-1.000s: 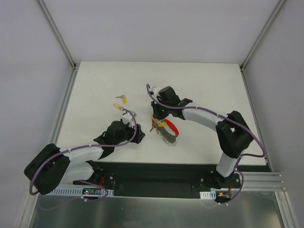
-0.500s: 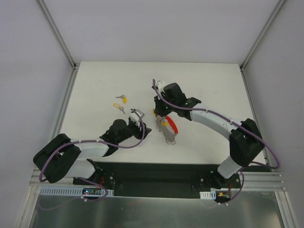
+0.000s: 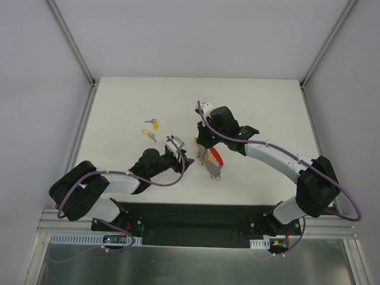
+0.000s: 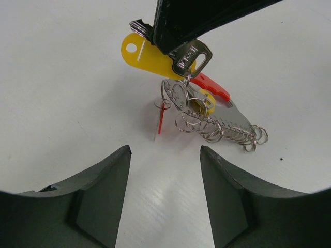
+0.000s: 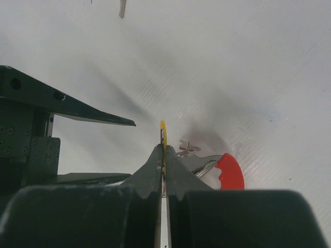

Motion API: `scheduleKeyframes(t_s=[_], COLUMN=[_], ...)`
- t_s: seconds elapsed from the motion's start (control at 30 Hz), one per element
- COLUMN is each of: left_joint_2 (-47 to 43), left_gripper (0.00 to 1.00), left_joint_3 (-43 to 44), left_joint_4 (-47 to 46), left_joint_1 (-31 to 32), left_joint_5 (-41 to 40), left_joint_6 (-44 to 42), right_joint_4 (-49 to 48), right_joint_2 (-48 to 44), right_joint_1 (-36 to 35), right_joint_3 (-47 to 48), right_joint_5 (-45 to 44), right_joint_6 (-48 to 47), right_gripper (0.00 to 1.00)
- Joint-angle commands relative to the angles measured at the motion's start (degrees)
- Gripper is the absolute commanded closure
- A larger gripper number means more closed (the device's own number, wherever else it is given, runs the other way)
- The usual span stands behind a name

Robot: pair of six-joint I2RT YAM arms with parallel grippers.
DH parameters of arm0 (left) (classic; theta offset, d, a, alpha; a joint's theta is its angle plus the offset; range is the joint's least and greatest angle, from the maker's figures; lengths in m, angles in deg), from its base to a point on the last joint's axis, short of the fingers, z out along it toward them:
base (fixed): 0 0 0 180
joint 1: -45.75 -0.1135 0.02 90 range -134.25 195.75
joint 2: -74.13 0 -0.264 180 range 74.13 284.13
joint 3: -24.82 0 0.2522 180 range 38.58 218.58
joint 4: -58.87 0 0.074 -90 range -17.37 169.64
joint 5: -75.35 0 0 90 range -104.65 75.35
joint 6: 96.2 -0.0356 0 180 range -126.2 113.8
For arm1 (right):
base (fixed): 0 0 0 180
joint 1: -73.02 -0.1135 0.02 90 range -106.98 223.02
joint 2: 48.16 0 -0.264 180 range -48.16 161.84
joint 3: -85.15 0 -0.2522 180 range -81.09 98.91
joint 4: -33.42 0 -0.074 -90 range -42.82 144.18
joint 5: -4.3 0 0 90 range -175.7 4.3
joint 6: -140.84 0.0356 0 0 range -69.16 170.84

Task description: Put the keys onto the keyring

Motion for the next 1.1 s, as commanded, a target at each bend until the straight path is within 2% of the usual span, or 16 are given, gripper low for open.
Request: scheduleKeyframes(t_s=[0.0,0.23,0.7,0.9,1.07], left_joint_2=[1.05,2.45,5.18,5.71,3.08], left_gripper=[0.45,0.50,0.49,0.48,0.47], left_joint_3=[3.26,5.37,6.87,6.87,3.27], left_joint_4=[-5.45,-5.45,-5.18,-4.92,-4.83], left_joint_1=[0.72,1.07,3.35,4.41,5.46], left_joint_5=[3.10,4.59,4.42,2.58,-1.63], left_joint_6=[-1.20,-1.64,-1.29,-0.41,1.78], right_joint_4=[-1.67,-2.02,-2.64,-2.72,-1.85], right_joint_2=[-4.25,-6.18,-9.17,-8.39,-3.91], right_joint_1=[0.01,0.01,0.01,-0.08,-0.08], right_joint_3=[-0.59,-1.56,-2.79,-2.88,-1.03], right_joint_5=[-0.69,-0.34,-0.87,-3.58,-6.23], right_joint_6=[0.96,0.79,1.14,1.75,1.84], right_gripper=[0.99,0.98,0.98,0.97,0.95])
